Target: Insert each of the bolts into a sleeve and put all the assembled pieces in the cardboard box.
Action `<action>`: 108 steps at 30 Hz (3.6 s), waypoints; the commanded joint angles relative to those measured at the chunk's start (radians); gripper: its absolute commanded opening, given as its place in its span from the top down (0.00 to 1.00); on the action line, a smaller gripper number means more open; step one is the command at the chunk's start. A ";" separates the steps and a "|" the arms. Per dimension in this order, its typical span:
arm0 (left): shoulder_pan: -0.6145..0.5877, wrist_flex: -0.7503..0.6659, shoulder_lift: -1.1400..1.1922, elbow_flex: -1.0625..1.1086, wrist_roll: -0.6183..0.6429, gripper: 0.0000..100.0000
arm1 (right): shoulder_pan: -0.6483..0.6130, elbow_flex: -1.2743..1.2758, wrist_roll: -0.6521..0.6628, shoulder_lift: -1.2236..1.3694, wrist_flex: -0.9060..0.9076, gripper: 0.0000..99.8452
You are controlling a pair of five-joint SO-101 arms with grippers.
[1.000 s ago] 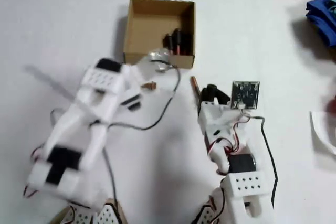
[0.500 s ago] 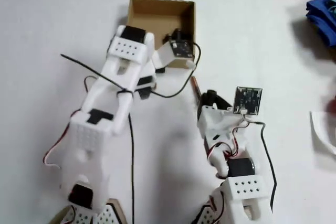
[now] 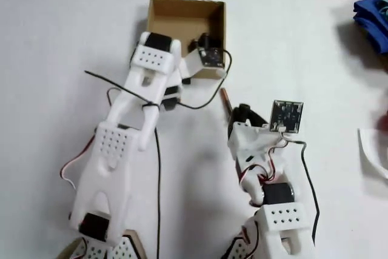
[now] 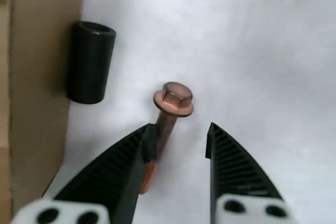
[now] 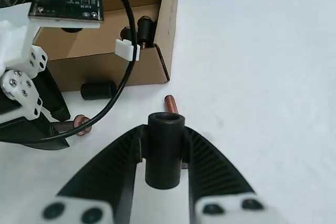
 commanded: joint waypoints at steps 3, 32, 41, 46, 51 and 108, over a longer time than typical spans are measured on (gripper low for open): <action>-0.021 0.044 0.051 -0.045 -0.048 0.82 | 0.005 -0.008 -0.009 -0.021 -0.027 0.98; -0.008 0.072 -0.416 -0.015 0.456 0.98 | 0.005 0.080 -0.011 -0.019 -0.174 0.98; -0.006 0.066 -0.787 0.305 0.824 0.97 | 0.005 0.157 -0.005 -0.027 -0.355 0.98; 0.018 0.060 -0.987 0.384 0.905 0.97 | 0.005 0.157 -0.003 -0.019 -0.450 0.98; 0.028 -0.060 -1.149 0.407 0.927 0.97 | -0.038 0.157 0.060 -0.018 -0.562 0.98; 0.279 -1.425 -1.654 1.635 1.304 0.97 | -0.209 -0.032 0.387 1.156 -1.847 0.98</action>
